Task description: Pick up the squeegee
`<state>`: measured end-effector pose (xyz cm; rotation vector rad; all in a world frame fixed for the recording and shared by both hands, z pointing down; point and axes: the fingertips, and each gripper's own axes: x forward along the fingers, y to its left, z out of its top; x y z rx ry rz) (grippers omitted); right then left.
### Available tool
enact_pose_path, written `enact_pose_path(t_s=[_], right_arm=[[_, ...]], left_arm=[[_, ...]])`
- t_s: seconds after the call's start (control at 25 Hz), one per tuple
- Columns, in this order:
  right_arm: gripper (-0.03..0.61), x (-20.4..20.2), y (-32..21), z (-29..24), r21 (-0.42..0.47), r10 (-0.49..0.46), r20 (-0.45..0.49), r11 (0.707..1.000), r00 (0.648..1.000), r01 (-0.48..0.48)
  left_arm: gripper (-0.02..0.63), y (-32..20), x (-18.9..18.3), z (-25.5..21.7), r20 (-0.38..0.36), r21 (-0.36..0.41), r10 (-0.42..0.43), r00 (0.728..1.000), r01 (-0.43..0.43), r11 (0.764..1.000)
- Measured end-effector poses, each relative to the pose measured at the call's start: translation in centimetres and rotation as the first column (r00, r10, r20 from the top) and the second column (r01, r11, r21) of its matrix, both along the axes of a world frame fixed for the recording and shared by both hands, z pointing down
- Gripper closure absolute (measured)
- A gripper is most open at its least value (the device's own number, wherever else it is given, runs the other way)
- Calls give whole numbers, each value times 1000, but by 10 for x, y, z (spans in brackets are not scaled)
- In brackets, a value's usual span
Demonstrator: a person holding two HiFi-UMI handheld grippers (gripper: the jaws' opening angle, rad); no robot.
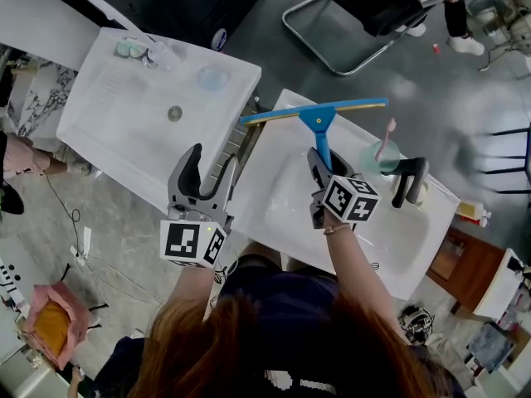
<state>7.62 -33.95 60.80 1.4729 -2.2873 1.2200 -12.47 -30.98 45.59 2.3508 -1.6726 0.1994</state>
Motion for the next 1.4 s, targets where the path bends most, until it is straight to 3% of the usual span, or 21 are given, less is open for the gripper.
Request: enact_pose_path(t_s=[0.28,0.48,1.04,1.12,1.28,1.4], right_arm=[[419,14,-11,-64,136,17,11,990,1000,-18],[419,35,-7,-117,264,53,11,963,999,-54],[419,94,26,-244,567,161,-62,818,985,-98],[420,98,29,-254,590,163,-67,802,984,-93],[420,100,33,-267,628,166,-70,774,984,-85],[420,100,36,-274,641,167,-67,763,984,-86]], left_arm=[[350,2,6,-23,-2,43,1,1000,-1,999],[350,1,15,-44,-5,86,10,1000,-10,996],[351,-2,56,-91,-14,154,106,994,-103,983],[378,-1,63,-97,-11,166,123,992,-119,979],[510,0,72,-103,-17,185,162,987,-156,970],[562,0,78,-102,-11,185,180,984,-175,967]])
